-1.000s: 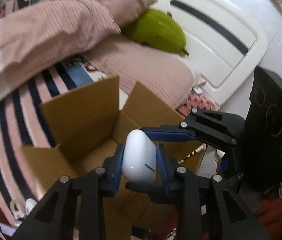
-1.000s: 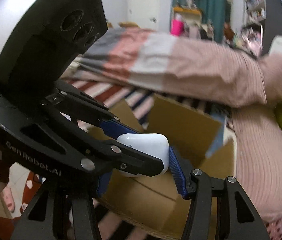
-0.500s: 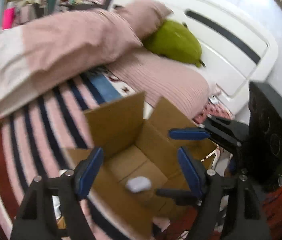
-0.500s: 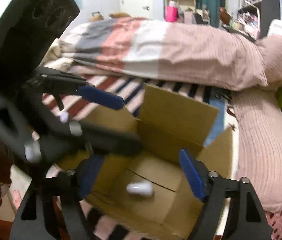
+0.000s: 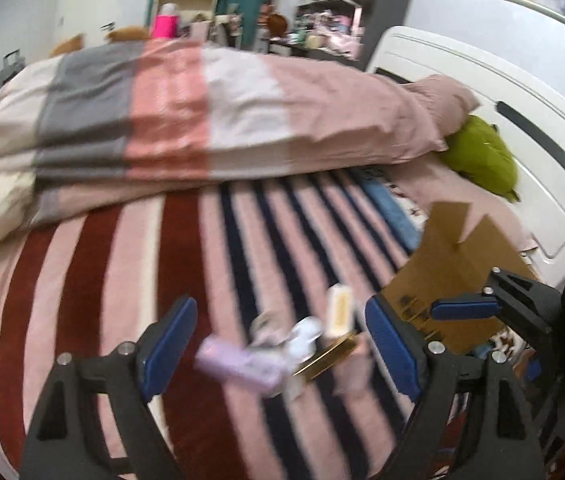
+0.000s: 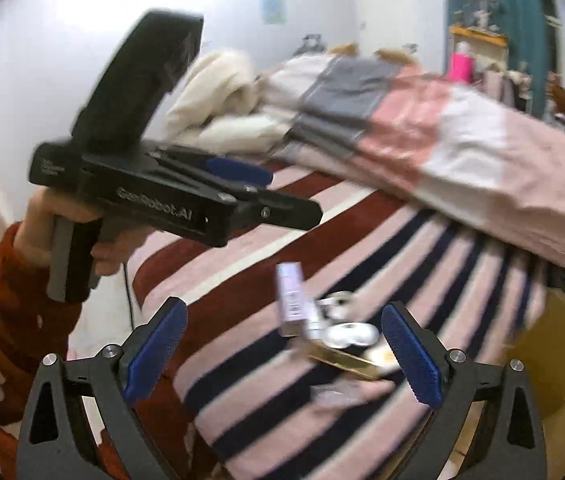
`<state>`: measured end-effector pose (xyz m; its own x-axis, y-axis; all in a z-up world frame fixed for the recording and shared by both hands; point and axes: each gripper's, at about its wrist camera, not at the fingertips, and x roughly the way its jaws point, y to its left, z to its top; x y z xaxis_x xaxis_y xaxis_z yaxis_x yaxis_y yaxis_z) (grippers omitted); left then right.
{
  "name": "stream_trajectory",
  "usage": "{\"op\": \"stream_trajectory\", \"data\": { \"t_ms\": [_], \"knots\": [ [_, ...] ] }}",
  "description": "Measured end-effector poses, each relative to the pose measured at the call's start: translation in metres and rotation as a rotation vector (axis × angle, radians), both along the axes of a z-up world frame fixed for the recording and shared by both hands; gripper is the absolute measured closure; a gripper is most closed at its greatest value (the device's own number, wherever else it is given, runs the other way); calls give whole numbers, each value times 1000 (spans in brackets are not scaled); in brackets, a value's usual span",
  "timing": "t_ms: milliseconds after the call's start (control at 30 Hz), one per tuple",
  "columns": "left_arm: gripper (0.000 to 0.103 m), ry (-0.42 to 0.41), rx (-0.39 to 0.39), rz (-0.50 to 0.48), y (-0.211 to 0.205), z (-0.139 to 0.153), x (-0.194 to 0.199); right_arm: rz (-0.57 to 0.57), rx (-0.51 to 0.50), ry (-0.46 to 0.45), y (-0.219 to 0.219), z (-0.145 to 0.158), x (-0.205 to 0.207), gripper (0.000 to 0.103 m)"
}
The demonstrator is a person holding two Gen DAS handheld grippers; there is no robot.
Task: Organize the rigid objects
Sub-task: 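Grasp the lilac box with the right gripper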
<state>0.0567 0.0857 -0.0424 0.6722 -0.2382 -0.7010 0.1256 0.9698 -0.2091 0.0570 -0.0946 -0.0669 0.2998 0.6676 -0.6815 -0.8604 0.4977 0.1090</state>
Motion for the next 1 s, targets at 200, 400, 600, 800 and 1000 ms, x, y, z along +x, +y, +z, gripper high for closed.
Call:
{"op": "stream_trajectory", "data": {
  "t_ms": [200,400,600,800,1000],
  "knots": [
    [19,62,-27,70,38,-52,-20,-14,-142,34,47,-78,27,10],
    [19,102,-60,109,60,-80,-39,-27,-196,76,68,-117,46,42],
    [19,119,-99,111,64,-89,-43,-2,-194,141,79,-127,49,77],
    [19,134,-115,106,62,-90,-40,-23,-200,129,85,-129,46,82],
    [19,93,-187,50,46,-73,-29,16,-123,112,66,-82,26,82]
  ]
}}
